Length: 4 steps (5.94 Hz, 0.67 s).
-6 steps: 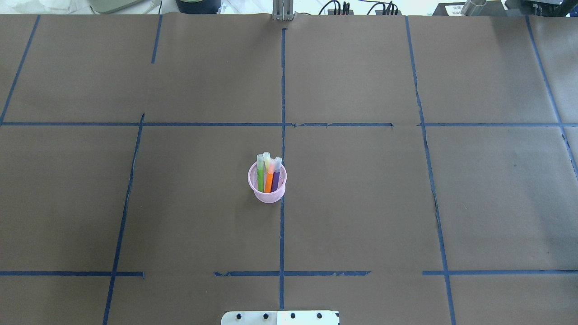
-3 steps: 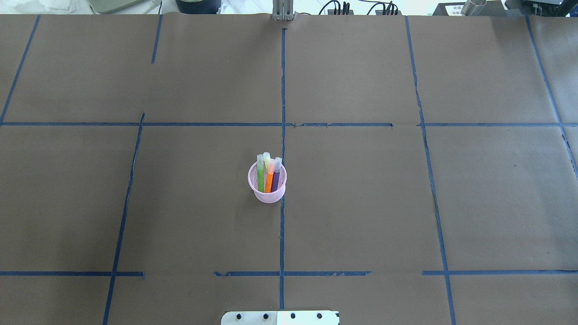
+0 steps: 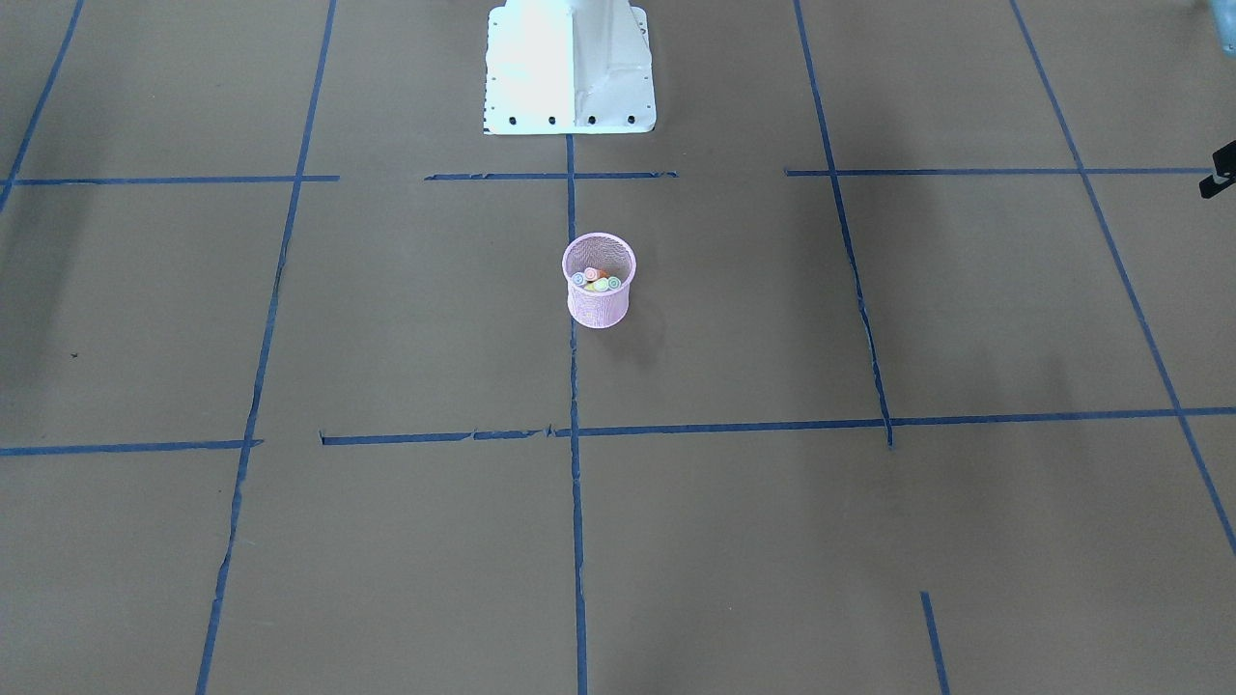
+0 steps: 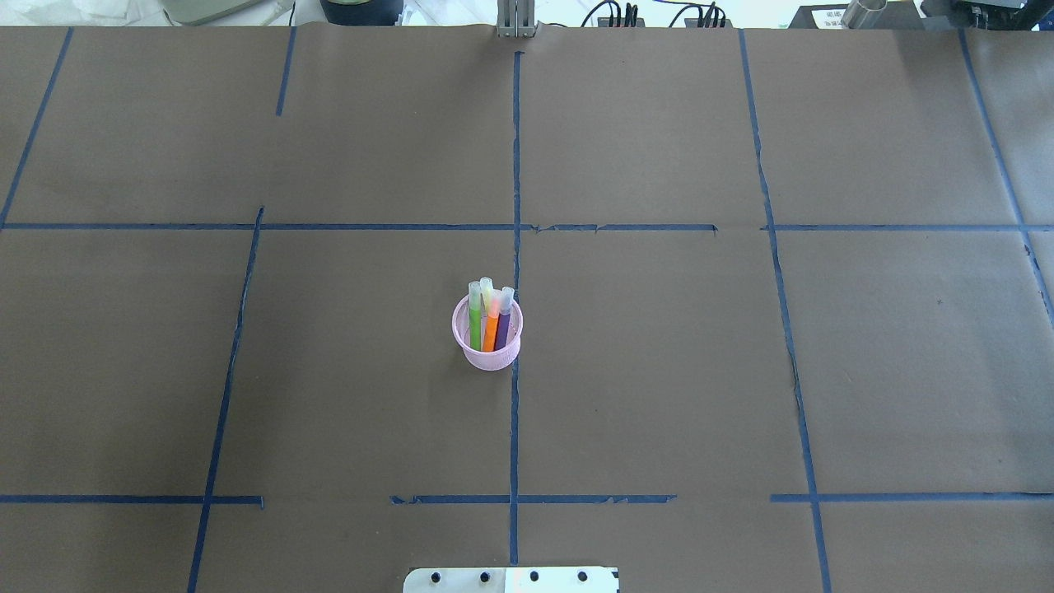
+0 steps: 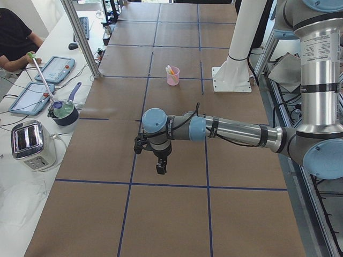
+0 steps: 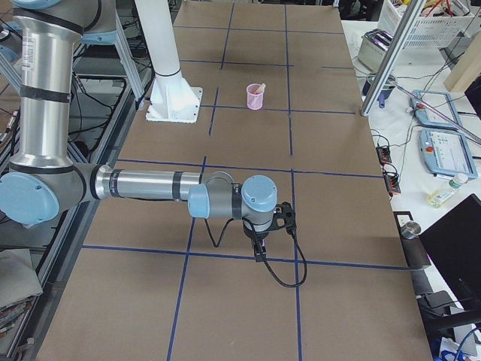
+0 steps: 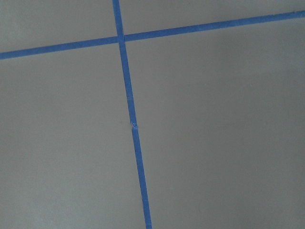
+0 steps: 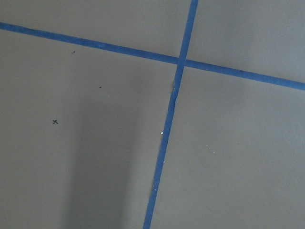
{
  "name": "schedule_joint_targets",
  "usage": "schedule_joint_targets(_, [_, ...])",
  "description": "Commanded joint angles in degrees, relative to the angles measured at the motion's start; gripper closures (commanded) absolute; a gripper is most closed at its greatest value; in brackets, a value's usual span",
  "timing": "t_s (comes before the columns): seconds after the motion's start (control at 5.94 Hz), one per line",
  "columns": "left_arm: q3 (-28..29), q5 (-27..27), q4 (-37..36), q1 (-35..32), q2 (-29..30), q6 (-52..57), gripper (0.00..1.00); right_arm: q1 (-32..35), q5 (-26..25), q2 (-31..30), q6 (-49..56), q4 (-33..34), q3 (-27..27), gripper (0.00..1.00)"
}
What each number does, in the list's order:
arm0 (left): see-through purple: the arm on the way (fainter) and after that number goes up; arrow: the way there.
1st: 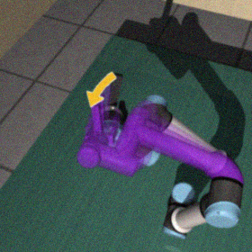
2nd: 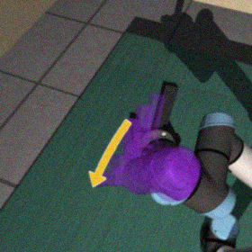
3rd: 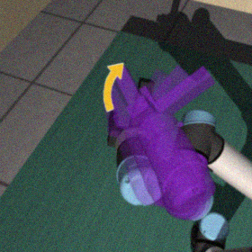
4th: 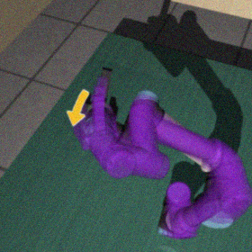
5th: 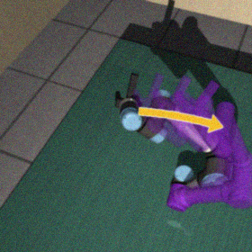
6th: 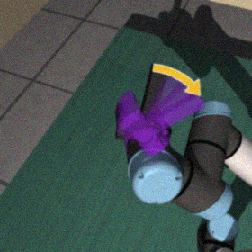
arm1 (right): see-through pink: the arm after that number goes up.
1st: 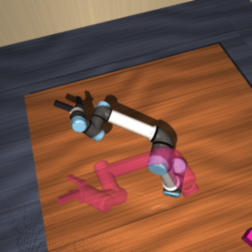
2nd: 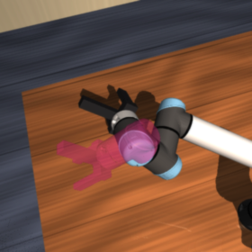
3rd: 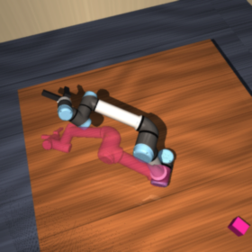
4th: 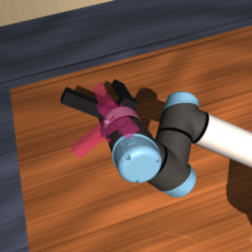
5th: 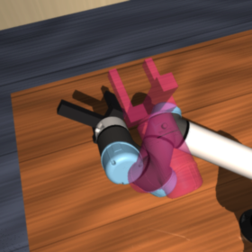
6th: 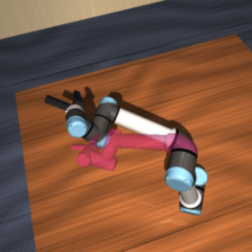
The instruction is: Collect pens into pen holder
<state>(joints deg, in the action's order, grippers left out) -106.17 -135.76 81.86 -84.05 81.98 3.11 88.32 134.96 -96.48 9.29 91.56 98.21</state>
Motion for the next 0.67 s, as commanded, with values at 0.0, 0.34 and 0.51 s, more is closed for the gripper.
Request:
schedule_joint_targets(0.0, [0.1, 0.1, 0.1, -0.1, -0.2, 0.2, 0.00, -0.3, -0.3, 1.3, 0.1, 6.0, 1.8, 0.01])
schedule_joint_targets(0.34, [0.7, 0.1, 0.0, -0.1, -0.4, -0.2, 0.00, -0.2, -0.4, 0.6, 0.2, 5.8, 1.9, 0.00])
schedule_joint_targets(0.51, [-0.3, 0.0, 0.0, -0.7, -1.5, -0.3, 0.00, -0.2, -0.5, 0.0, 0.2, 5.7, 1.9, 0.00])
